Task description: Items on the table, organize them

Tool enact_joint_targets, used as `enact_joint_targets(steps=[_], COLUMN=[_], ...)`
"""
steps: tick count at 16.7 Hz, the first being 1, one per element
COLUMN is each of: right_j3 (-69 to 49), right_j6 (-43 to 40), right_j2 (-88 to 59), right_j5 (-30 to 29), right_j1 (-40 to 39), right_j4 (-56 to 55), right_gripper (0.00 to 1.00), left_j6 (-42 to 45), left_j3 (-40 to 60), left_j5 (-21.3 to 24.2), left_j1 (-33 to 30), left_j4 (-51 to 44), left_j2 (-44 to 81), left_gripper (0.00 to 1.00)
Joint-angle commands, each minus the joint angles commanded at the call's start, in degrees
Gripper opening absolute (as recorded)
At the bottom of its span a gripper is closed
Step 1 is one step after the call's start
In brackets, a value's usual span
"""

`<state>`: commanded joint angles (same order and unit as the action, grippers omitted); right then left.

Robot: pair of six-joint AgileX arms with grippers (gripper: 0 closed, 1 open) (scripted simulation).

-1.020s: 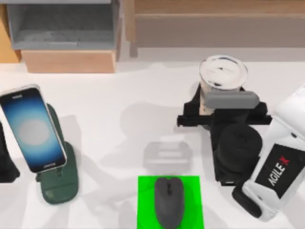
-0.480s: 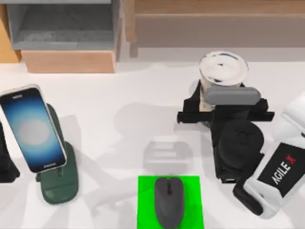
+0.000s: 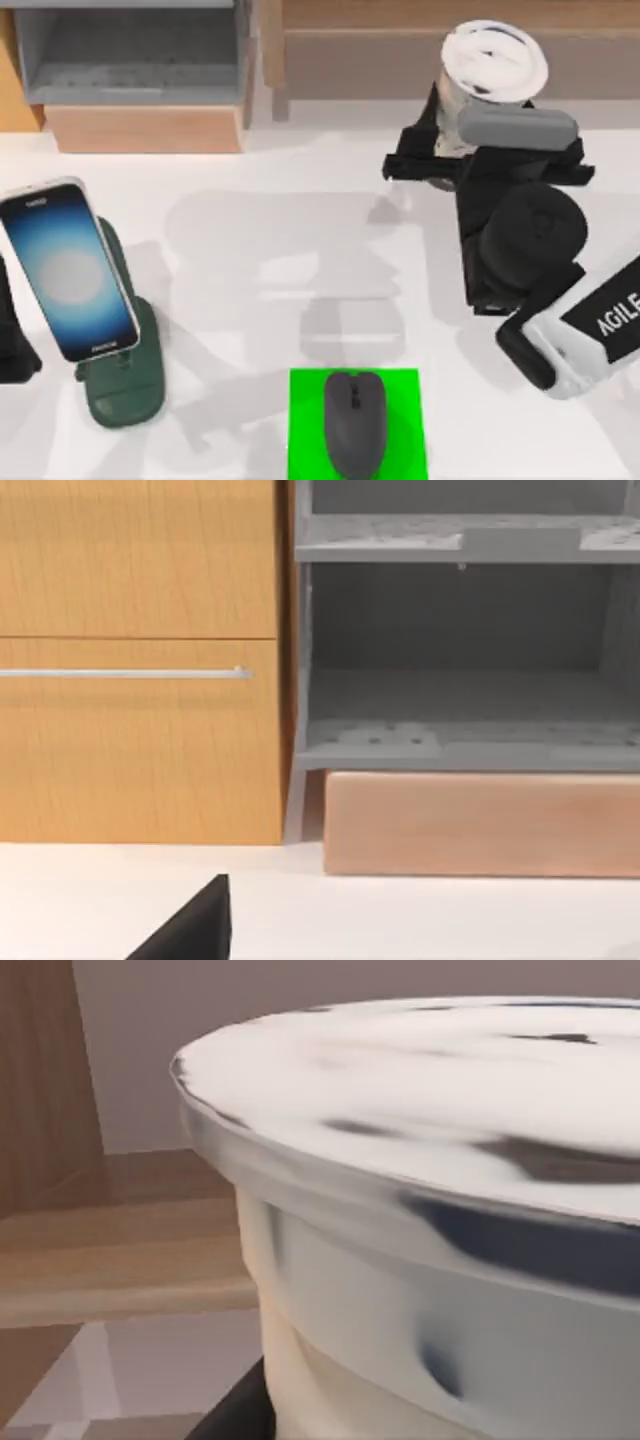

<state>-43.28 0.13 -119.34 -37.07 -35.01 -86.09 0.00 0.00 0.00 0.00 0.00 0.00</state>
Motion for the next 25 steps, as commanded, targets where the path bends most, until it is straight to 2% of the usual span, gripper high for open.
enact_joint_targets(steps=[11, 20, 25], right_j3=[-13.4, -28.7, -35.7], right_j6=[-2.7, -1.7, 0.1], right_j2=[10.8, 7.6, 3.9], right_j5=[21.8, 42.8, 50.9], right_j1=[20.5, 42.5, 51.0], right_j4=[20.3, 40.9, 48.0], right_gripper=[0.00, 0.00, 0.00], left_j6=[0.0, 0.0, 0.0], left_j3=[0.0, 0.0, 0.0], left_j5=[0.0, 0.0, 0.0], left_j1=[0.0, 0.0, 0.0], left_j4=[0.0, 0.0, 0.0], left_j2=[0.0, 0.0, 0.0], left_gripper=[1.00, 1.00, 1.00])
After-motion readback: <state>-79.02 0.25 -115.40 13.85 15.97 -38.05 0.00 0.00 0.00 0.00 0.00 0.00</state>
